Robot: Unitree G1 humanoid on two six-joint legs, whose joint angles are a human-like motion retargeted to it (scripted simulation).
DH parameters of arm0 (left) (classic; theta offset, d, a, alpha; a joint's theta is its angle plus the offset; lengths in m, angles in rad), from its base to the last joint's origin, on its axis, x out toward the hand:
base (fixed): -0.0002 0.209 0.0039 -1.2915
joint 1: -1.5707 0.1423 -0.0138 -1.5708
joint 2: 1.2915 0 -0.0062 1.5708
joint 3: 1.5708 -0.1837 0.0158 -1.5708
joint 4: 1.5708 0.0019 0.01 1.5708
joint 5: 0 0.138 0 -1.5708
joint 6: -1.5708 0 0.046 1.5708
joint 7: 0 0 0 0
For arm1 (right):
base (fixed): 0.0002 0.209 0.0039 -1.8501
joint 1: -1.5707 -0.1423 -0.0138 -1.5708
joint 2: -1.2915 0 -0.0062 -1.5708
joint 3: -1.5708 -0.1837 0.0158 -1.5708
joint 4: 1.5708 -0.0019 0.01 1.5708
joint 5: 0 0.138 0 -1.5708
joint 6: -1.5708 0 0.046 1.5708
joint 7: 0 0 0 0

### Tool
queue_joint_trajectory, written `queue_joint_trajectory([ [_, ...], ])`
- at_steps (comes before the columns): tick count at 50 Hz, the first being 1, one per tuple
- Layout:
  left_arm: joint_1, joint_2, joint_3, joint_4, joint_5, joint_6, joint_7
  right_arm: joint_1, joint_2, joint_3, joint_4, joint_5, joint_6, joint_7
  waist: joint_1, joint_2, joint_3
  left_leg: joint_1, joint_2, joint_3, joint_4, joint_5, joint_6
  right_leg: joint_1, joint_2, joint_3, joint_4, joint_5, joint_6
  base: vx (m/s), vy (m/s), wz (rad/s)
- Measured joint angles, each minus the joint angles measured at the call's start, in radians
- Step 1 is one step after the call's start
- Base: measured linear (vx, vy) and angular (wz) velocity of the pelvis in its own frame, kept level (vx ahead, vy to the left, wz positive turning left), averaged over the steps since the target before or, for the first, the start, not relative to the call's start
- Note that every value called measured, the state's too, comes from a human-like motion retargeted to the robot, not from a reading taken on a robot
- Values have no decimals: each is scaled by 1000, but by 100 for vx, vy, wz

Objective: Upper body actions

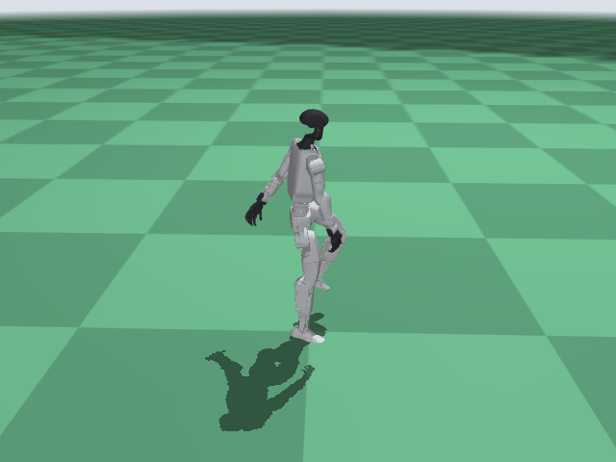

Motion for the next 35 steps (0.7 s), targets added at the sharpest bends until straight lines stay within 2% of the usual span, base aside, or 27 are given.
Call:
queue_joint_trajectory([
  [2, 10, 2, 11, 0, -48, 4, 18, -38, 15, 47, -57, -34, -55, 30, -15, 5, -12, 3, 3, 6, 0, -7, -3, 0, 4, 11, 0, -3, 2, 8, 7, 31],
  [5, 0, 5, 4, 0, -106, 27, 55, -50, 29, 74, -79, -153, -83, 5, -57, 7, -48, 93, -44, 20, -108, 14, -39, 13, 2, 12, -9, -7, 14, 13, 17, 50],
  [7, -36, 16, -33, 0, -147, 28, 76, -19, 30, 81, -61, -198, -88, -43, -88, 6, -77, 206, -97, 27, -270, 47, -66, 23, 2, 3, -5, -16, 27, 24, 13, 65],
  [10, -114, 21, -108, 0, -221, -15, 137, 72, 34, 25, -14, -269, -90, -110, -119, 3, -99, 430, -198, 19, -615, 106, -69, 45, 5, -16, 21, -41, 49, 29, 18, 32],
  [12, -207, 7, -195, 0, -302, -103, 264, 156, 30, -67, 96, -267, -47, -213, -128, 28, -103, 661, -280, 17, -962, -100, -71, 58, 44, -47, 93, -84, 63, 36, 29, -4],
  [13, -244, -3, -221, 0, -324, -134, 311, 182, 12, -95, 141, -248, -31, -232, -136, 41, -102, 753, -252, 134, -1052, -198, -53, 52, 57, -51, 145, -100, 68, 32, 32, 8],
  [15, -346, -39, -251, -10, -349, -173, 348, 254, -50, -145, 227, -211, 26, -233, -197, 91, -102, 835, -238, 112, -1211, -268, 28, -13, 78, -87, 342, -35, 49, 26, 38, -14],
  [17, -495, -71, -257, -91, -338, -165, 237, 313, -150, -173, 297, -118, 89, -225, -183, 119, -82, 824, -231, 120, -1270, -245, 59, -258, 23, 16, 745, 131, 31, -16, 27, -102],
  [18, -563, -73, -259, -140, -317, -158, 157, 339, -182, -202, 300, -72, 115, -234, -213, 123, -57, 812, -225, 101, -1281, -234, 67, -337, 32, 57, 861, 162, 26, -41, 15, 11],
  [20, -667, -76, -250, -224, -269, -157, 75, 389, -220, -262, 302, -13, 142, -262, -256, 127, -32, 791, -209, 139, -1293, -226, 75, -444, 2, 52, 1033, 135, 19, -35, 10, 78],
  [22, -757, -80, -257, -314, -213, -195, 103, 470, -245, -337, 302, 47, 151, -310, -321, 128, -18, 763, -200, 112, -1291, -220, 85, -527, -58, 12, 1177, 103, 4, -13, 5, 101],
  [25, -825, -95, -312, -421, -124, -271, 211, 626, -272, -408, 302, 189, 169, -362, -323, 142, -38, 726, -186, 65, -1273, -218, 96, -620, -39, 32, 1281, 72, 5, 16, -2, 36],
  [30, -761, -80, -339, -472, -42, -281, 204, 691, -259, -418, 302, 341, 153, -469, -261, 100, -66, 762, -225, 90, -1283, -230, 87, -539, -40, 42, 1169, 96, 8, 16, -8, -43],
  [35, -514, -79, -283, -279, -114, -244, 172, 532, -233, -253, 302, 258, 237, -394, -205, 111, -106, 805, -220, 115, -1253, -260, 39, -230, 129, 109, 624, 198, 69, 18, -9, -72],
])
